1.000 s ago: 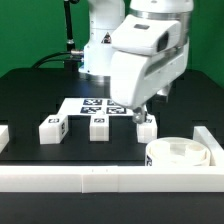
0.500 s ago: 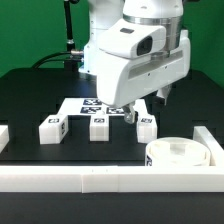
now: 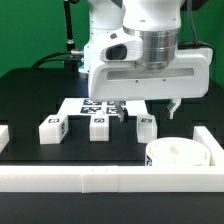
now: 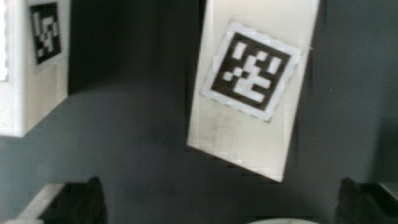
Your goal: Assemble stool
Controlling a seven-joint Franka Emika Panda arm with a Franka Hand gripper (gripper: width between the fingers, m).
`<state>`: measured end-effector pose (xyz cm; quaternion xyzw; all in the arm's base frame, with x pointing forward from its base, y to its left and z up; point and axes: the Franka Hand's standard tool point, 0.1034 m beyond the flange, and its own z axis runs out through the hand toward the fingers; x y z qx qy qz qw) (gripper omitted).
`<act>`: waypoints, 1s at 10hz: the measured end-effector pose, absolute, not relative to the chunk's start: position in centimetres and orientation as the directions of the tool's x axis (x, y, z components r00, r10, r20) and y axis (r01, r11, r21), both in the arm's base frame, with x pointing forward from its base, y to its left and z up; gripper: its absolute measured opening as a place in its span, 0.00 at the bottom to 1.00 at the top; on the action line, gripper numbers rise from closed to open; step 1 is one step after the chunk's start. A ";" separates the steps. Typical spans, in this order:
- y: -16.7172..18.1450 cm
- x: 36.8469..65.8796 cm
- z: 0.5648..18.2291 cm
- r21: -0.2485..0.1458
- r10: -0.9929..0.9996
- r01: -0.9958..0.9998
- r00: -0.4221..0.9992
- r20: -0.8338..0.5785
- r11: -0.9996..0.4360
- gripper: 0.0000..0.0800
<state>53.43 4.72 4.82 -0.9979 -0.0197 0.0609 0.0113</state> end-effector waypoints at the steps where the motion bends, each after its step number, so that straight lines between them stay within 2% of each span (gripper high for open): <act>1: 5.0 53.4 4.8 -0.026 -0.057 -0.060 0.991 -0.125 -0.998 0.81; 3: 5.5 53.0 4.7 -0.013 -0.210 -0.216 0.962 -0.174 -0.976 0.81; 4: 5.2 53.4 4.2 -0.029 -0.138 -0.144 0.978 -0.158 -0.989 0.81; 5: 5.0 52.9 3.6 -0.027 -0.131 -0.138 0.974 -0.183 -0.990 0.81; 8: 4.9 52.0 2.8 -0.027 -0.079 -0.105 0.875 -0.478 -0.994 0.81; 10: 4.8 51.9 2.3 -0.025 -0.061 -0.095 0.791 -0.609 -0.995 0.81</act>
Offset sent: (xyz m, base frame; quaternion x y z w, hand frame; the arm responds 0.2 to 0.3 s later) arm 0.0046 -0.0098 -0.0144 0.0079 0.0074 -0.0331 0.9994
